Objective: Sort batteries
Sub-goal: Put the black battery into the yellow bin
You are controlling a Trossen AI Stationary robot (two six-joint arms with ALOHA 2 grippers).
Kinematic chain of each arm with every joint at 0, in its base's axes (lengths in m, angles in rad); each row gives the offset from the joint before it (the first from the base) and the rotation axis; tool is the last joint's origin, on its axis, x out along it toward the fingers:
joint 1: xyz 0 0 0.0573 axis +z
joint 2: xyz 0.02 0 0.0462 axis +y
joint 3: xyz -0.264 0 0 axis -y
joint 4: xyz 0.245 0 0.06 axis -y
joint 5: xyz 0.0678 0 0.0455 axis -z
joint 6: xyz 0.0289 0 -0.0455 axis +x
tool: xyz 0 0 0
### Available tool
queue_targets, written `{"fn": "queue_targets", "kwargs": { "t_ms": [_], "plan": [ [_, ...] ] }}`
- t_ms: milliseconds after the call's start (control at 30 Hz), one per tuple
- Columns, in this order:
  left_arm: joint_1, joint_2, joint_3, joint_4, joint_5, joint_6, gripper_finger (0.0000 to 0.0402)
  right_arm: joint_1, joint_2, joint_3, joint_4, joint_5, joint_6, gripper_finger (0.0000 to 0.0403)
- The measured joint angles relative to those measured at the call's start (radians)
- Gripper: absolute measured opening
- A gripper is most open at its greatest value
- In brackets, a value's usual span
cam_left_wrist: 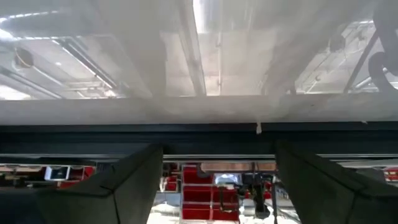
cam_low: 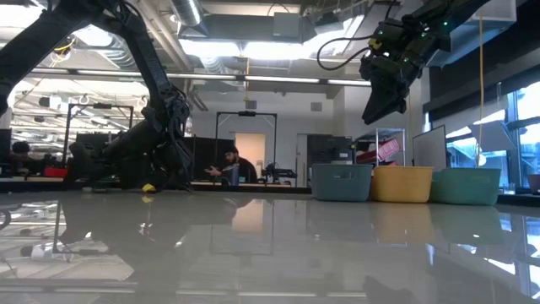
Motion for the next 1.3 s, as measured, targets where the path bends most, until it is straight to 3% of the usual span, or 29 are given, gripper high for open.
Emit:
{"fn": "queue_targets", "kwargs": {
  "t_ms": [333, 667, 767, 900, 967, 1300],
  "plan": [
    [-0.011, -0.001, 0.013, -0.001, 0.014, -0.049, 0.0301, 0.000, 0.000, 0.000, -0.001, 0.000, 0.003, 0.0122],
    [-0.048, -0.222, 0.120, 0.024, 0.240, -0.071, 0.0301, 0.000, 0.000, 0.000, 0.008, 0.000, 0.003, 0.0122],
    [-0.056, -0.308, 0.130, 0.033, 0.412, -0.242, 0.0301, 0.000, 0.000, 0.000, 0.006, 0.000, 0.003, 0.0122],
    [-0.060, -0.387, 0.127, 0.038, 0.691, -0.739, 0.0301, 0.000, 0.000, 0.000, 0.008, -0.008, 0.003, 0.0122],
    [-0.079, -0.415, 0.118, 0.042, 0.769, -0.957, 0.0301, 0.000, 0.000, 0.000, 0.017, -0.008, -0.004, 0.0122],
    [-0.307, -0.433, 0.037, 0.098, 0.773, -1.206, 0.0301, 0.000, 0.000, 0.000, 0.021, -0.008, -0.024, 0.0122]
  ]
}}
